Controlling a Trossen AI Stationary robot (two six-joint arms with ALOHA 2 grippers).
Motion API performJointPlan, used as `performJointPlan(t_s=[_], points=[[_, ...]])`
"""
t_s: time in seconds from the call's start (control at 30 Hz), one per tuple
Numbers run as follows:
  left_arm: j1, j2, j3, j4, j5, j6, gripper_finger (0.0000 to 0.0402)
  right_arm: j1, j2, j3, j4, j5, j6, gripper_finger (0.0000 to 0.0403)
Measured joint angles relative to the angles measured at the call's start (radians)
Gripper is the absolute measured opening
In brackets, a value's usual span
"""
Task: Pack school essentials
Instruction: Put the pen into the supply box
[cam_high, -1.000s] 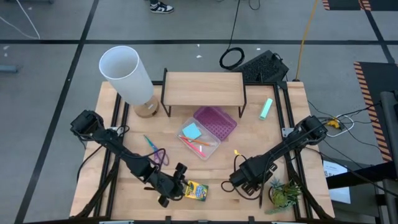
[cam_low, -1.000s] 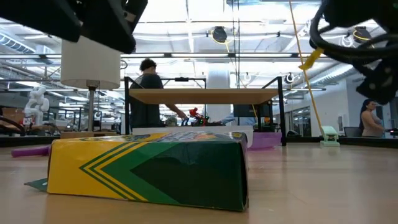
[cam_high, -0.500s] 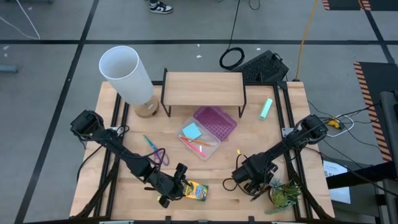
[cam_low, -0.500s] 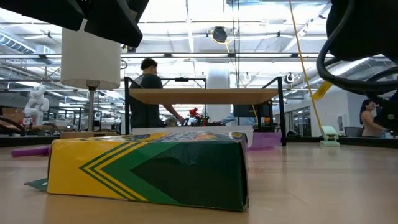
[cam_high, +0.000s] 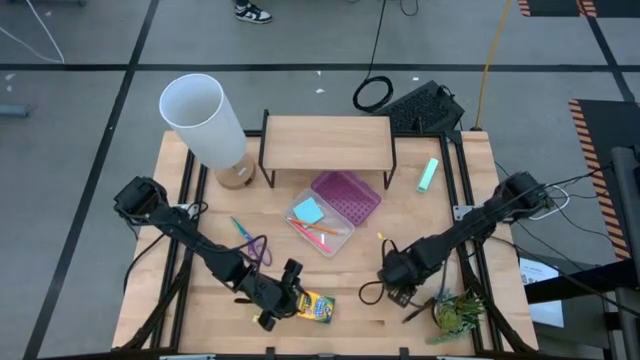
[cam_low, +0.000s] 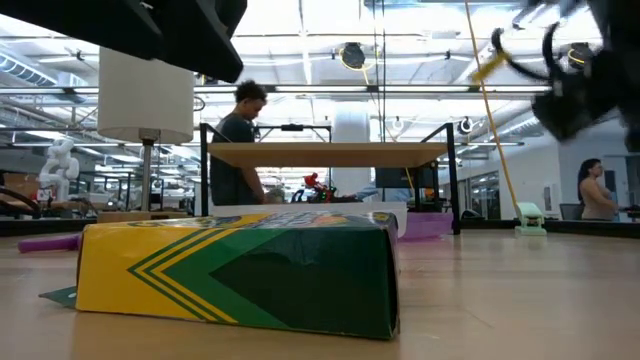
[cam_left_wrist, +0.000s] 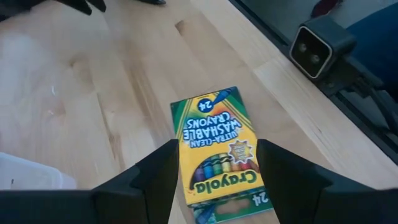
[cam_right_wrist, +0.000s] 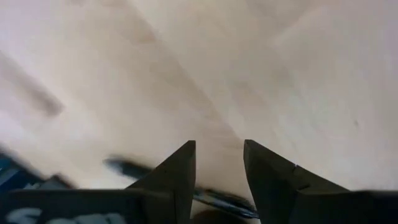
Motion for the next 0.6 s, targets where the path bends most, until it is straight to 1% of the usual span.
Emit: performJointPlan(t_s=[0.07,0.17,0.27,0.37,0.47,0.6], points=[[0.001,0.000,0.000,-0.001,-0.001,-0.004,0.0219,0.015,-0.011,0.020,-0.001,0.015,-0.012,0.0127],[0.000,0.000,0.000,-0.008,-0.001,-0.004,0.0219,0.044,0.018,0.067,-0.011,0.002,-0.027,0.0127],[0.000,0.000,0.000,-0.010,-0.001,-0.004,0.0219,0.080,0.086,0.140,-0.066,-0.029,-0.055,0.0127],[0.000,0.000,0.000,-0.010,-0.001,-0.004,0.0219,0.114,0.174,0.231,-0.186,-0.053,-0.114,0.0127],[0.000,0.000,0.000,-0.010,-0.001,-0.006,0.0219,0.148,0.258,0.327,-0.295,-0.052,-0.202,0.0127],[-0.001,0.000,0.000,-0.012,-0.001,-0.008,0.0219,0.185,0.337,0.416,-0.335,-0.051,-0.304,0.0128]])
